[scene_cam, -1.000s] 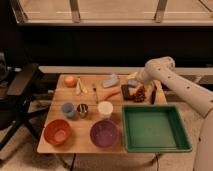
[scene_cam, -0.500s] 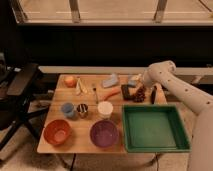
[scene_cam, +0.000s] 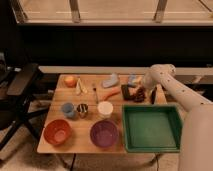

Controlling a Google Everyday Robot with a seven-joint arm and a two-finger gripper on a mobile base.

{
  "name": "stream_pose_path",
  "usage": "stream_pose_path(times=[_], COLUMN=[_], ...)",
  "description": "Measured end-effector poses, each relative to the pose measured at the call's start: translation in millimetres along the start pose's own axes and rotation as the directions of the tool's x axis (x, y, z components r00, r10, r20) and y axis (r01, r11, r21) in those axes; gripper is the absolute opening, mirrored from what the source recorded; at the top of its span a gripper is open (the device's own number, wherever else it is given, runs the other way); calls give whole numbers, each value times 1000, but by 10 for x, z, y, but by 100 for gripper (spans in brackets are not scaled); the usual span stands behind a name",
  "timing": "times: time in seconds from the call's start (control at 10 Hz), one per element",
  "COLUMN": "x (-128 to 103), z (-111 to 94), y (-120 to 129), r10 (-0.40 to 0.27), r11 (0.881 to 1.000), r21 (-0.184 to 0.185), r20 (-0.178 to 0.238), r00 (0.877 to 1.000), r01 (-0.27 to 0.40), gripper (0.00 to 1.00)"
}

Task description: Place grapes in purple bowl

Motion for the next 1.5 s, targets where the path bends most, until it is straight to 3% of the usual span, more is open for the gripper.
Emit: stream_pose_path(times=[0.3,0.5,1.2,1.5], x=[34,43,64,52], z=[222,283,294,163], y=[-156,-227,-265,-120], r10=[49,75,78,63], r11=[998,996,995,997], r21=[34,48,61,50], r20=[-51,-61,-57,-26], r00=[997,995,995,998], r01=[-47,-72,-74,-62], gripper=[80,76,5,0])
